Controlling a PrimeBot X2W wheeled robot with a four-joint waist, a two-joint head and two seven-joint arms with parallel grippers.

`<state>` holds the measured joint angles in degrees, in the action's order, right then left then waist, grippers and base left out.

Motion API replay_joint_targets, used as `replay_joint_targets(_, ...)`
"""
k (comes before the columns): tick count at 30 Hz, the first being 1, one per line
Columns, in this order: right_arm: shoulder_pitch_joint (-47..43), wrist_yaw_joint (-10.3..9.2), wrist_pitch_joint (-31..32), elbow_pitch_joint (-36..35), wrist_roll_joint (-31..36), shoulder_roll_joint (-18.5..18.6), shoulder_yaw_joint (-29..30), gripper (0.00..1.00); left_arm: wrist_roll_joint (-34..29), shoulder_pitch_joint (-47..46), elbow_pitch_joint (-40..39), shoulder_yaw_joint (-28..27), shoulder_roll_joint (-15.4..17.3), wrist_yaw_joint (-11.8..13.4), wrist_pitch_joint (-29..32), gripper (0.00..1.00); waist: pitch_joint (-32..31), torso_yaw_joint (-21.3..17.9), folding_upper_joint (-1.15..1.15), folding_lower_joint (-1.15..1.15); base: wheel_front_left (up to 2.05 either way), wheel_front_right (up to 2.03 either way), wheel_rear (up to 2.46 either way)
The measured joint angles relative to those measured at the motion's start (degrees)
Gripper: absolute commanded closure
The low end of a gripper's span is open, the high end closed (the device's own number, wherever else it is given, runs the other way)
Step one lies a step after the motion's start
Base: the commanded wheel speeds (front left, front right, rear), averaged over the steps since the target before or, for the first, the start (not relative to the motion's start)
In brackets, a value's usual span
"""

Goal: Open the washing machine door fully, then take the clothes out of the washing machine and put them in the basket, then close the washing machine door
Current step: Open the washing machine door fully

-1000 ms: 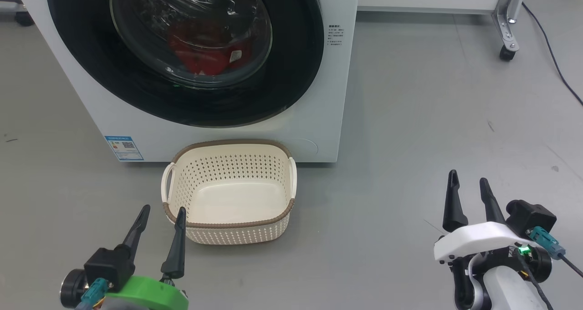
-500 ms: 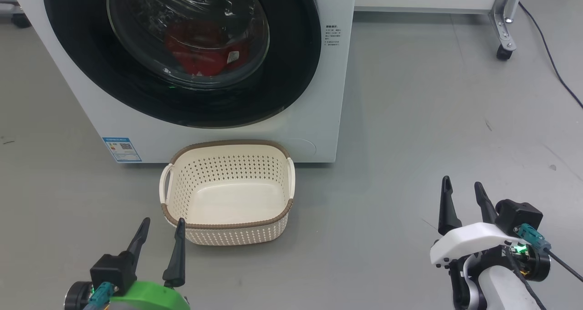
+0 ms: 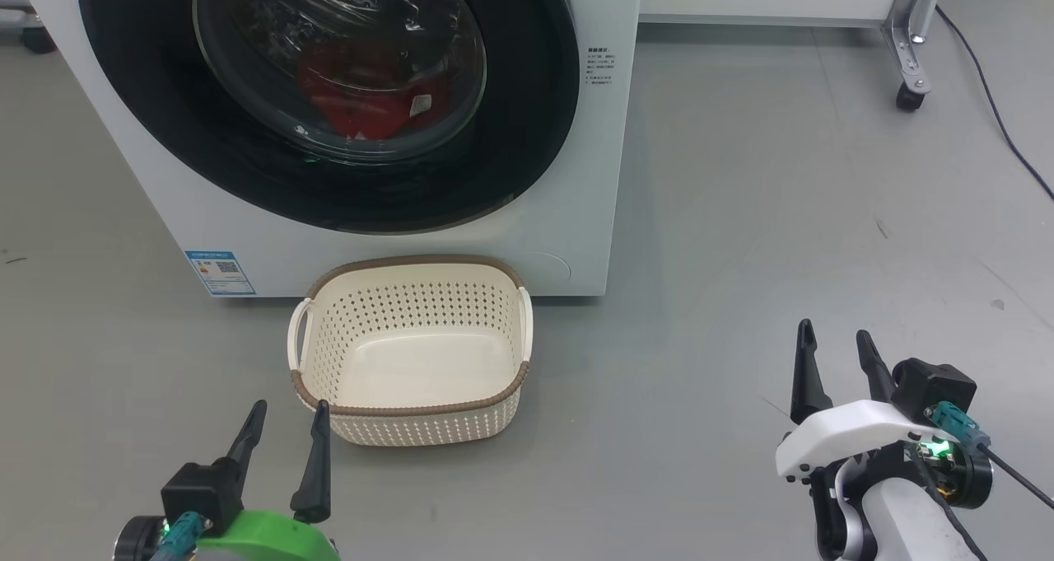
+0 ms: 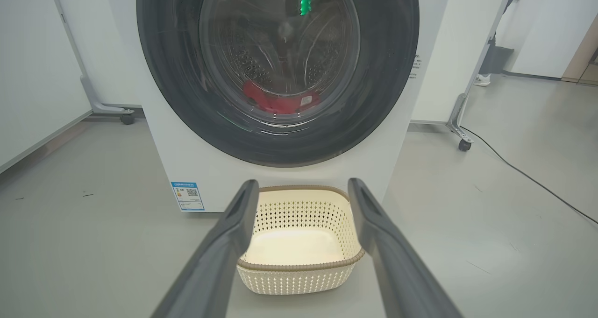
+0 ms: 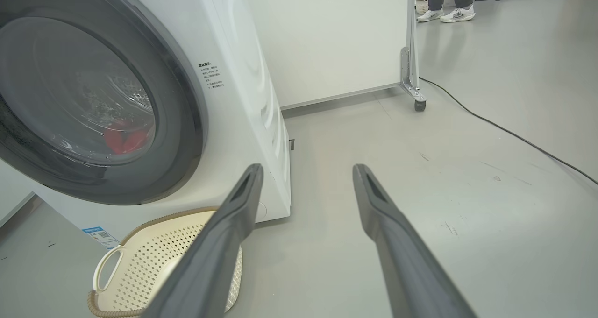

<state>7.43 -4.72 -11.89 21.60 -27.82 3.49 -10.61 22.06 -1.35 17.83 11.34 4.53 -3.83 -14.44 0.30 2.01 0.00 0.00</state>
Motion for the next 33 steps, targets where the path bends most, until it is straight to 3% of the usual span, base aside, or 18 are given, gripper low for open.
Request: replay_joint_targets(33,0.80,-0.03,-0.51,2.09,0.00,-0.08,-0.71,0.00,-1.05,-0.98,1.07,-1.59,-1.23,-0.59,0.00,0.00,-0.19,-0.01,0.00,0.00,0.00,0.00,0.00)
